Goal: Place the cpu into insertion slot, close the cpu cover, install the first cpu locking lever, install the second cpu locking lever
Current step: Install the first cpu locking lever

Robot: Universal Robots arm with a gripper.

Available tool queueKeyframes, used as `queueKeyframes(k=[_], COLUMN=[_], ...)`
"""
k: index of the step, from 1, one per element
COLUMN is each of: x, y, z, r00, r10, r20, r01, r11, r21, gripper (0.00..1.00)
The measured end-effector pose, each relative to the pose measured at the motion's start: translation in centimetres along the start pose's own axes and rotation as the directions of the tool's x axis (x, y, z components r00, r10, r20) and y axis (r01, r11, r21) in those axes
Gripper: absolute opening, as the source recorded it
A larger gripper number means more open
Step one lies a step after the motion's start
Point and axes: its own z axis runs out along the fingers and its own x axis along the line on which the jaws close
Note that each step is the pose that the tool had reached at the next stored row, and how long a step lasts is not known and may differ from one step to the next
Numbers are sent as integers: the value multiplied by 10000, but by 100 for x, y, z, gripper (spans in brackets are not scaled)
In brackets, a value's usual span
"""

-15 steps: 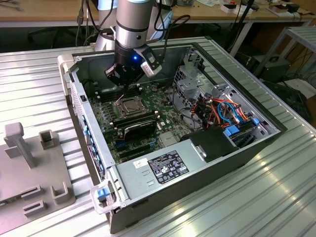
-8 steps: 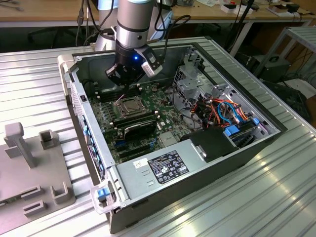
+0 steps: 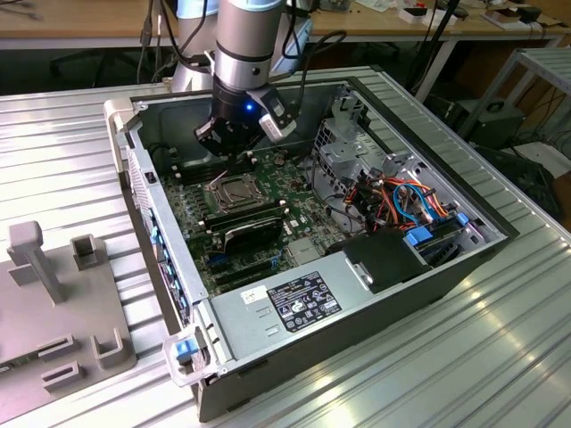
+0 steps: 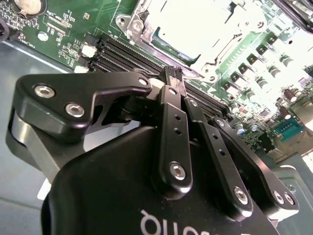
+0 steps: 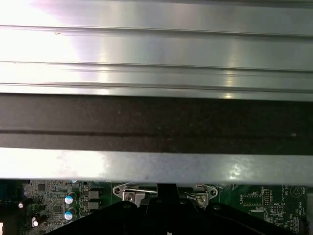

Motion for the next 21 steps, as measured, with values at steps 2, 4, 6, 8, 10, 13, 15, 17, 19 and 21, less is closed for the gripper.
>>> queueKeyframes(k=[2, 4, 6, 8, 10, 13, 15, 17, 19, 21], x=[-15, -28, -42, -55, -67, -76, -76, -76, -76, -76], y=[-1, -2, -3, -4, -4, -6, -5, -6, -5, -6], z=[17, 33, 50, 61, 74, 82, 86, 87, 97, 103], r00=[10000, 10000, 10000, 10000, 10000, 10000, 10000, 10000, 10000, 10000], r10=[0, -1, 0, -1, 0, -1, 0, 0, 0, 0], r20=[0, 0, 0, 0, 0, -1, 0, -3, 0, -2], r01=[0, 1, 0, 1, 0, 1, 0, 0, 0, 0], r11=[10000, 10000, 10000, 10000, 10000, 10000, 10000, 10000, 10000, 10000], r21=[0, 0, 0, 0, -1, 3, 1, 2, -2, 0], gripper=[11, 11, 11, 11, 11, 11, 11, 11, 11, 11])
